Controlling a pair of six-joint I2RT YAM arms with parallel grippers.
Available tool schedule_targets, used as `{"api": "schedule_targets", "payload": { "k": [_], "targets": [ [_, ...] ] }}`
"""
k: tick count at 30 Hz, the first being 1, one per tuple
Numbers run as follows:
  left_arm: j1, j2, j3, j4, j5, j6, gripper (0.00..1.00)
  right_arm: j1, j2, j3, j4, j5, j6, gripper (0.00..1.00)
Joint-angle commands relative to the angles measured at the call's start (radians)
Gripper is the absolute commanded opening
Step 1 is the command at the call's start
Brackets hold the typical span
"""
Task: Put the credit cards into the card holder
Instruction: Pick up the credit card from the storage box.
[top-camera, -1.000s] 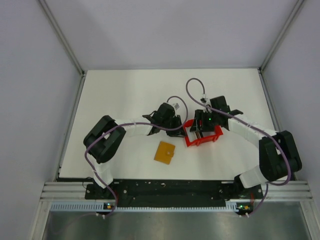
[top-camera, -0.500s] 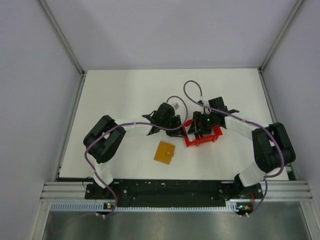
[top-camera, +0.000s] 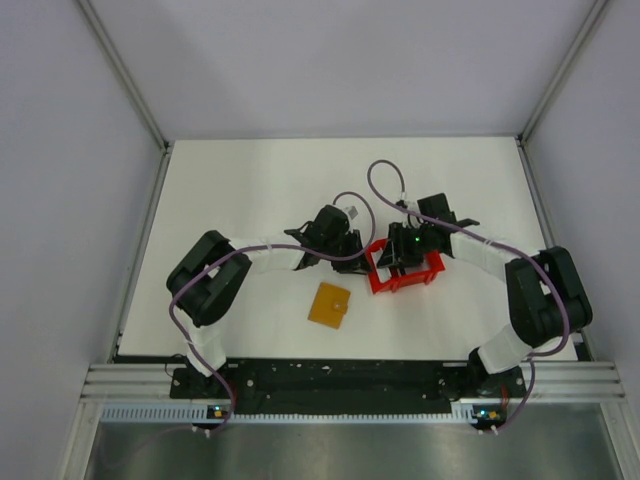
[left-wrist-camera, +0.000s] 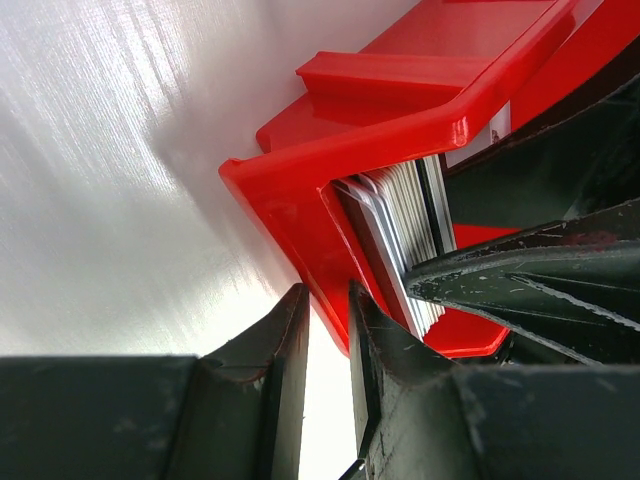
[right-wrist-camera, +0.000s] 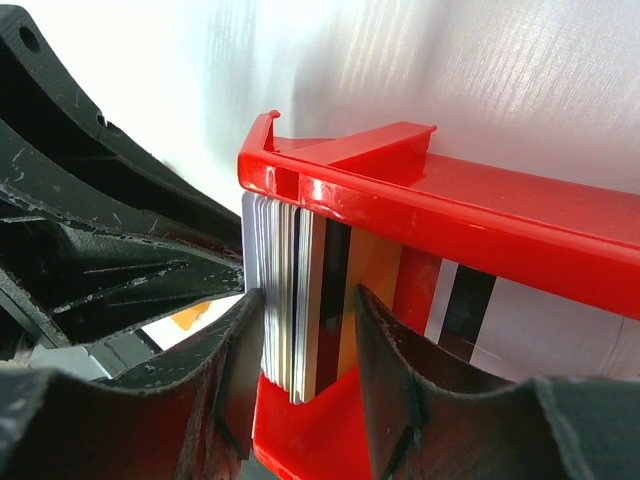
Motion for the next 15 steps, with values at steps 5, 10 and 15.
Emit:
{"api": "schedule_targets", "payload": {
  "k": [5, 10, 15],
  "targets": [
    [-0.007, 0.009, 0.030, 0.059, 0.015, -0.007, 0.26, 0.009, -0.070, 0.009, 0.020, -0.113, 0.023, 0.39],
    [-0.007, 0.008, 0.029, 0.059, 0.015, -0.009, 0.26, 0.007, -0.067, 0.009, 0.019, -0.123, 0.025, 0.40],
    [-0.007, 0.008, 0.029, 0.059, 0.017, -0.007, 0.26, 0.009, -0.065, 0.008, 0.017, -0.117, 0.023, 0.34]
  ]
}}
